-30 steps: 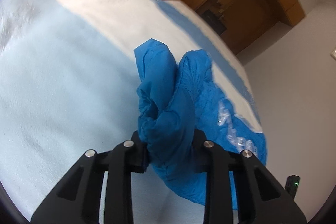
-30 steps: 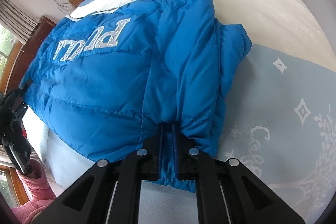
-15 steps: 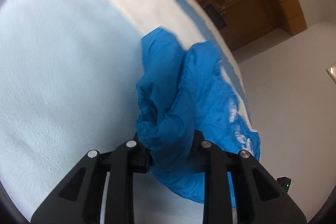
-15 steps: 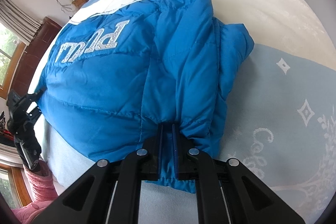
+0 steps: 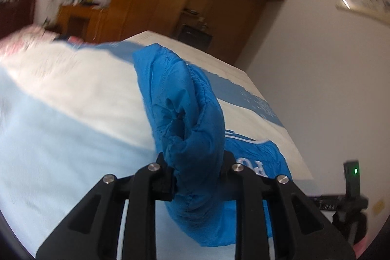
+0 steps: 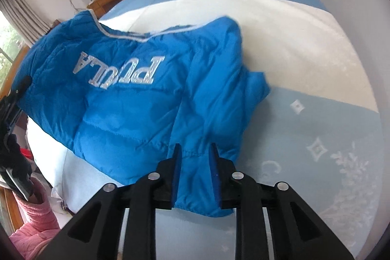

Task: Fold large clothes

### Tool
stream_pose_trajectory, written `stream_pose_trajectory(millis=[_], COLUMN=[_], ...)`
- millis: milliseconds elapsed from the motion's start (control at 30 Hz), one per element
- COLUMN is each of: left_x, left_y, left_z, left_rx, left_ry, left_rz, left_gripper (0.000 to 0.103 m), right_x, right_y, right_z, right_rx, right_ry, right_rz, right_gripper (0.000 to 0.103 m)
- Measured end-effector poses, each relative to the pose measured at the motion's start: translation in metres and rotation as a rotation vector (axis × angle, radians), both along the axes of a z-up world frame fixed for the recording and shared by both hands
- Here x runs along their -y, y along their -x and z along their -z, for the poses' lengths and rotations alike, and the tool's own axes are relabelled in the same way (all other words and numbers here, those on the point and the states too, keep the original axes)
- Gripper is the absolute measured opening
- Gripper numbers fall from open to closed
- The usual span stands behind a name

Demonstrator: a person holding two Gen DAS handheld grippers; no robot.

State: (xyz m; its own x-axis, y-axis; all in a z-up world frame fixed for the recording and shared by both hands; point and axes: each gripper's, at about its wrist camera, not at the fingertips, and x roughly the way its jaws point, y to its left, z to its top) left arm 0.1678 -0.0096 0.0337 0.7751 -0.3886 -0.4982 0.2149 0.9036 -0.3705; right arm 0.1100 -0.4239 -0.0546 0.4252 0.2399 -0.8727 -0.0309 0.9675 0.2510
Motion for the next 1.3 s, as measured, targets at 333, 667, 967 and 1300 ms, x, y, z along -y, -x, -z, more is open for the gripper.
stream_pose_trajectory(millis=[333, 667, 967, 1300], left_x=[0.095, 0.155, 0.165, 0.134], left_y=[0.003, -0.001, -0.001, 0.011], left_z=[-0.013, 0.040, 0.090, 0.055], left_rx=[0.042, -0.078, -0.162, -0.209], left_ry=[-0.109, -0.188, -0.170, -0.073], left_rz=[0.247, 0.434, 0.496, 0.526], left_gripper=[0.021, 0.022, 0.027, 0.046], right_x=[0.020, 0.033, 0.039, 0.025], right_y=[0.008, 0.010, 0.003, -0.018], right_z=[-0.007, -0.001, -0.004, -0.037], right_rx=[0.009, -0.011, 0.004, 0.065], right_ry=[-0.016, -0.046, -0.071, -0.153], right_rz=[0.030, 0.035, 0.030, -0.006], right_gripper=[0.025, 0.025, 0.026, 0.050])
